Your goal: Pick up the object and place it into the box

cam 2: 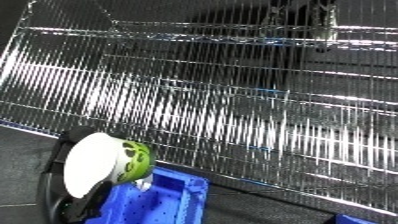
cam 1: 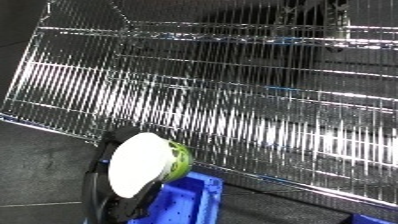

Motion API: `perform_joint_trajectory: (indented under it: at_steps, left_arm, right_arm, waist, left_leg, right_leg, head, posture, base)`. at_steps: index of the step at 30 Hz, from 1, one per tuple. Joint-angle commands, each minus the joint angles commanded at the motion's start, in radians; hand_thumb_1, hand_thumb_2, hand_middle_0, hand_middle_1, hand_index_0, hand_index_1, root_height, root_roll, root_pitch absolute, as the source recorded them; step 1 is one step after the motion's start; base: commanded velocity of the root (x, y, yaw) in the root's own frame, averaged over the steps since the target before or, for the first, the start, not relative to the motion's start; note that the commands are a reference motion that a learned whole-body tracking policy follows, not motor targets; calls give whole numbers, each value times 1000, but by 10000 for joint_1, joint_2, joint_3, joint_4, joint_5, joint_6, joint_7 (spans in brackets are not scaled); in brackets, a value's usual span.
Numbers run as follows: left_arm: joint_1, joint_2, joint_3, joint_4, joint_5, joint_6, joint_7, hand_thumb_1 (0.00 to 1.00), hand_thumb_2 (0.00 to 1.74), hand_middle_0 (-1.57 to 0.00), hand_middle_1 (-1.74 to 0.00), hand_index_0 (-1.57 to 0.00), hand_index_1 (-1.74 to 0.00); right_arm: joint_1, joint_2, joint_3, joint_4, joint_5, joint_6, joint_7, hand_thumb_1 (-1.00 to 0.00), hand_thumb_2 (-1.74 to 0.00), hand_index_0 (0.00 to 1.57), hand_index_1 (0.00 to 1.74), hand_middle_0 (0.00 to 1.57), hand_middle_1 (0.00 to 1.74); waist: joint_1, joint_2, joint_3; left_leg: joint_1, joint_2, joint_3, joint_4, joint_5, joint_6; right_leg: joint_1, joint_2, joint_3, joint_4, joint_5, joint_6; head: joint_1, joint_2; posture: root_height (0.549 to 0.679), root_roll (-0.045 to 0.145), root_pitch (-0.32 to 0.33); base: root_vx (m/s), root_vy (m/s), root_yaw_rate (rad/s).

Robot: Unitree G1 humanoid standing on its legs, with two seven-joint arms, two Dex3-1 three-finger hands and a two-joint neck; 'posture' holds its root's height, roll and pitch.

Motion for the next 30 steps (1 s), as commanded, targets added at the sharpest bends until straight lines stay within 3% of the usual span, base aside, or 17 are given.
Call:
perform_joint_trajectory:
  at_steps: [5, 9, 12, 16, 20, 25, 30]
  left_arm:
    - [996, 92, 648, 1713, -635, 382, -101, 950, 1653, -1492, -1653, -1492, -1653]
    - [1562, -30, 712, 3346, -996, 286, -463, 950, 1653, -1492, -1653, -1492, -1653]
    - [1597, -193, 642, 4402, -1470, 423, -723, 950, 1653, -1492, -1653, -1492, -1653]
    - [1335, -322, 838, 5567, -1953, 910, -1120, 950, 1653, -1492, -1653, -1492, -1653]
    - [686, -101, 1123, 6849, -2220, 1267, -1358, 950, 1653, -1492, -1653, -1492, -1653]
    - [-43, 176, 1442, 8325, -2660, 1531, -1716, 950, 1653, -1492, -1653, -1492, -1653]
    - [-489, 476, 1559, 9180, -2408, 1560, -2108, 700, 1218, -1099, -1218, -1099, -1218]
  right_arm:
    - [89, -110, -283, 225, 68, 21, 100, 0, 0, 0, 0, 0, 0]
    - [100, -213, -325, 476, 77, 271, 115, 0, 0, 0, 0, 0, 0]
    - [62, -199, -317, 893, 156, 448, 199, 0, 0, 0, 0, 0, 0]
    - [154, -67, -417, 1355, 34, 529, 426, 0, 0, 0, 0, 0, 0]
    - [299, -42, -441, 1651, -196, 487, 798, 0, 0, 0, 0, 0, 0]
    - [426, -53, -484, 1767, -396, 458, 1139, 0, 0, 0, 0, 0, 0]
    - [443, -2, -433, 1815, -548, 409, 1329, 0, 0, 0, 0, 0, 0]
  waist:
    - [190, 107, 0]
    - [254, 127, 0]
    - [302, 70, 0]
    - [307, -133, 0]
    - [207, -431, 0]
    - [134, -719, 0]
    - [69, -907, 0]
  left_leg:
    - [22, -65, -108, -148, 151, -16]
    - [140, -90, -179, -300, 255, -19]
    - [316, -71, -247, -572, 391, -37]
    - [543, 17, -312, -950, 569, -70]
    - [704, 140, -340, -1248, 696, -91]
    - [836, 255, -347, -1505, 832, -122]
    - [946, 328, -347, -1524, 830, -149]
  right_leg:
    - [147, -31, -185, -103, -33, -17]
    - [329, -7, -217, -149, -137, -81]
    - [544, 13, -236, -213, -239, -133]
    - [802, 47, -252, -292, -319, -162]
    - [948, 158, -208, -477, -286, -146]
    - [1062, 237, -170, -700, -226, -88]
    - [1159, 279, -119, -837, -160, -20]
  head:
    - [-471, -542]
    - [-1587, -1490]
    - [-3035, -2110]
    - [-4418, -2220]
    - [-6166, -2243]
    - [-6752, -2202]
    - [-6795, -2244]
  posture:
    - [649, 41, 110]
    - [650, 42, 105]
    - [650, 42, 97]
    - [651, 40, 86]
    - [652, 39, 82]
    - [653, 36, 79]
    - [654, 35, 72]
  base:
    - [-15, -5, 147]
    - [-8, 35, 88]
    - [12, 30, 116]
    - [41, 10, 81]
    - [12, 11, 5]
    - [0, -1, -20]
    - [8, -3, -39]
